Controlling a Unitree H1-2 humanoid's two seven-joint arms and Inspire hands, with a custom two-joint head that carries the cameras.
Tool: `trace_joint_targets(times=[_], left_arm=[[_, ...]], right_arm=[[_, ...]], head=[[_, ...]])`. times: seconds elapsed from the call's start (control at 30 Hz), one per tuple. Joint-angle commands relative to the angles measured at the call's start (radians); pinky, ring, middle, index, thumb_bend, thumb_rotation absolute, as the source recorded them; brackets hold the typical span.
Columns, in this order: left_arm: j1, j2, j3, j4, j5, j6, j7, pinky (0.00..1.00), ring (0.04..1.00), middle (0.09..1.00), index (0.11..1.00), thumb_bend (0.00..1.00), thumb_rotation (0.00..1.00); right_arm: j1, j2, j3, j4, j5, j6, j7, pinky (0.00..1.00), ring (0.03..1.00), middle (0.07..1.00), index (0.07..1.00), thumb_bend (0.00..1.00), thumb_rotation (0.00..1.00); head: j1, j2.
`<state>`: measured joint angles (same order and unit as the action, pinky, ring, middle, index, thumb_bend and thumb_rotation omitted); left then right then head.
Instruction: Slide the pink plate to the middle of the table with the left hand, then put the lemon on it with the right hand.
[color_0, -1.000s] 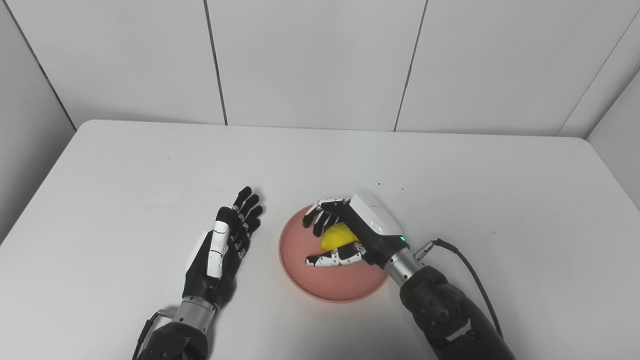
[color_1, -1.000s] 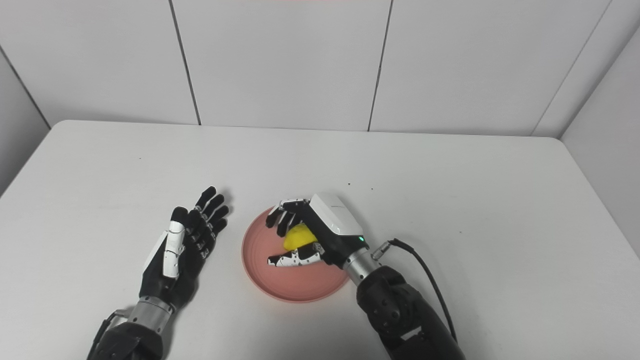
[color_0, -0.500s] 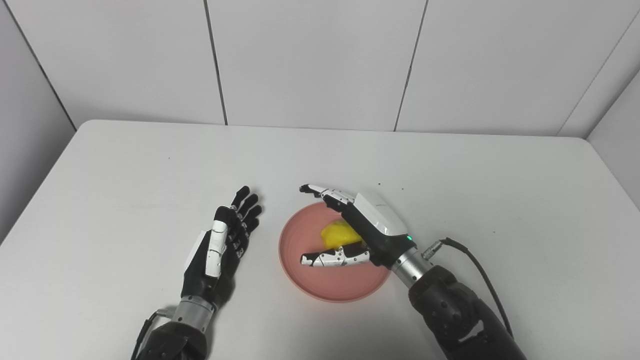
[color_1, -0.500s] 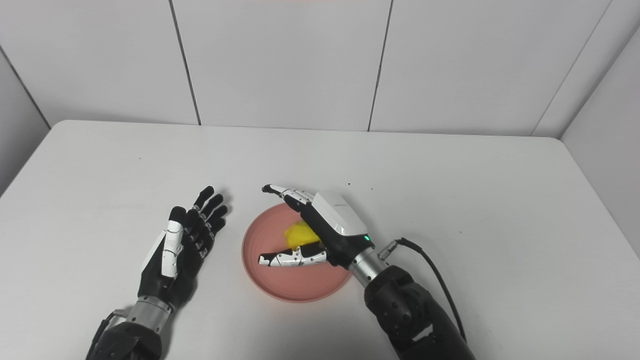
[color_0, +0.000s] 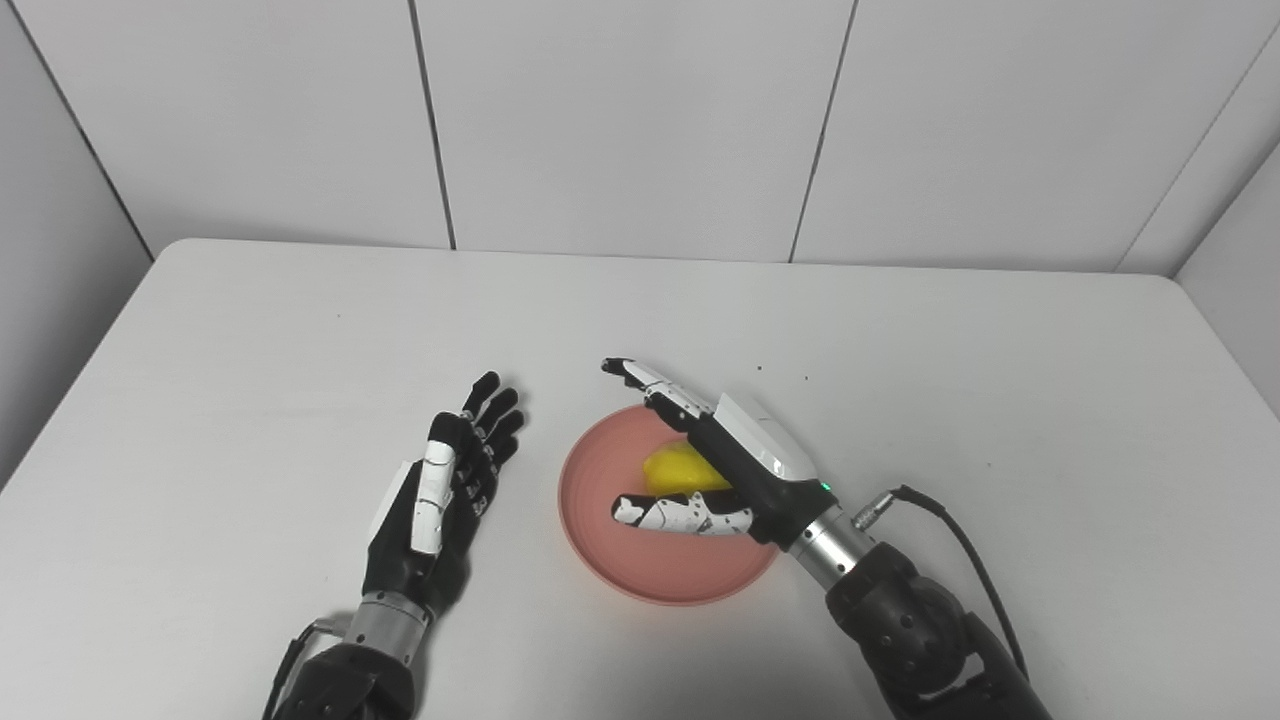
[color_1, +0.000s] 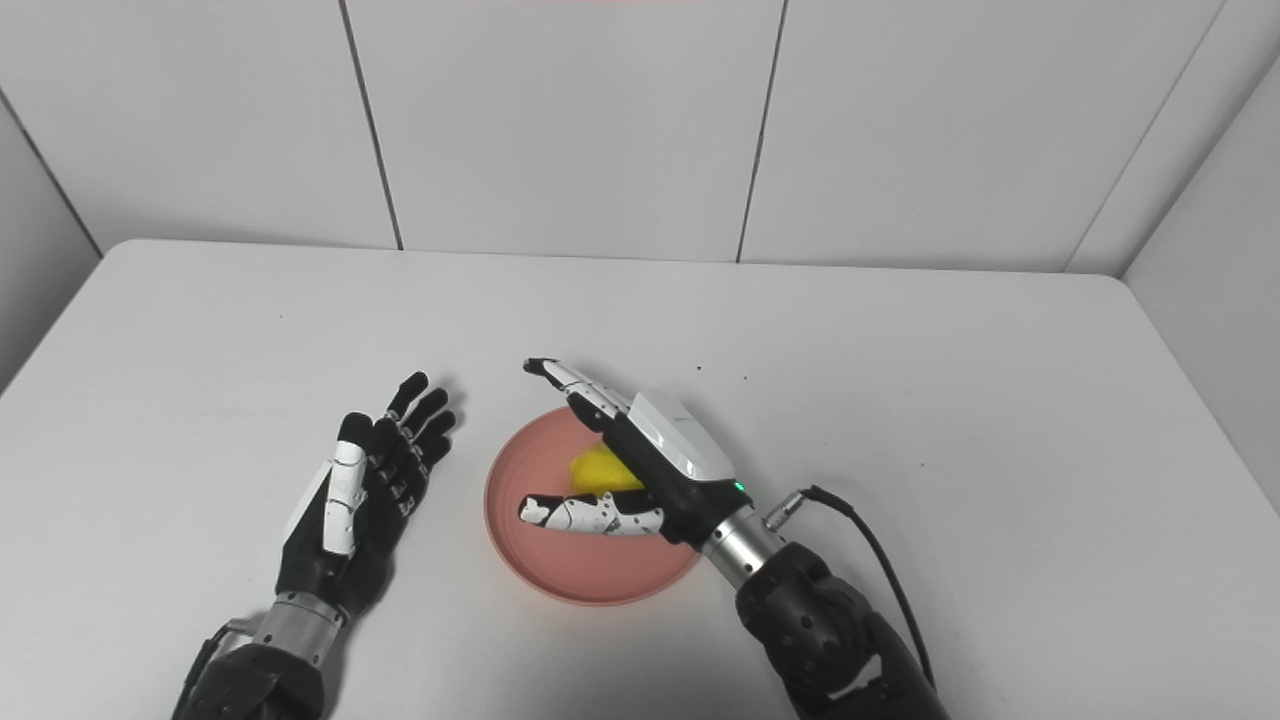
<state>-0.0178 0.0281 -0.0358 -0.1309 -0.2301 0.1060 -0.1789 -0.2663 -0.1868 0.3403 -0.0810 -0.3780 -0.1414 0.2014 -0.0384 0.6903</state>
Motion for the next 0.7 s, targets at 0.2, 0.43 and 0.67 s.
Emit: trace_joint_targets(times=[0.2, 0.43, 0.67], left_arm=[[-0.016, -0.002, 0.002, -0.041, -0.002, -0.020, 0.000, 1.00, 0.967, 0.973, 0.971, 0.71, 1.00], [-0.014, 0.006, 0.005, -0.044, 0.000, -0.033, -0.007, 1.00, 0.980, 0.993, 0.986, 0.70, 1.00], [-0.005, 0.014, 0.008, -0.043, 0.017, -0.053, -0.004, 1.00, 0.978, 0.994, 0.982, 0.71, 1.00]], right_arm=[[0.058, 0.054, -0.138, -0.126, 0.125, 0.145, -0.016, 0.94, 0.973, 0.998, 0.999, 0.65, 1.00], [0.113, 0.077, -0.257, -0.154, 0.237, 0.172, -0.053, 1.00, 1.000, 1.000, 1.000, 0.62, 1.00], [0.141, 0.088, -0.284, -0.153, 0.236, 0.169, -0.087, 0.98, 0.995, 1.000, 1.000, 0.60, 1.00]], head=[[0.007, -0.004], [0.016, -0.009], [0.028, -0.010]])
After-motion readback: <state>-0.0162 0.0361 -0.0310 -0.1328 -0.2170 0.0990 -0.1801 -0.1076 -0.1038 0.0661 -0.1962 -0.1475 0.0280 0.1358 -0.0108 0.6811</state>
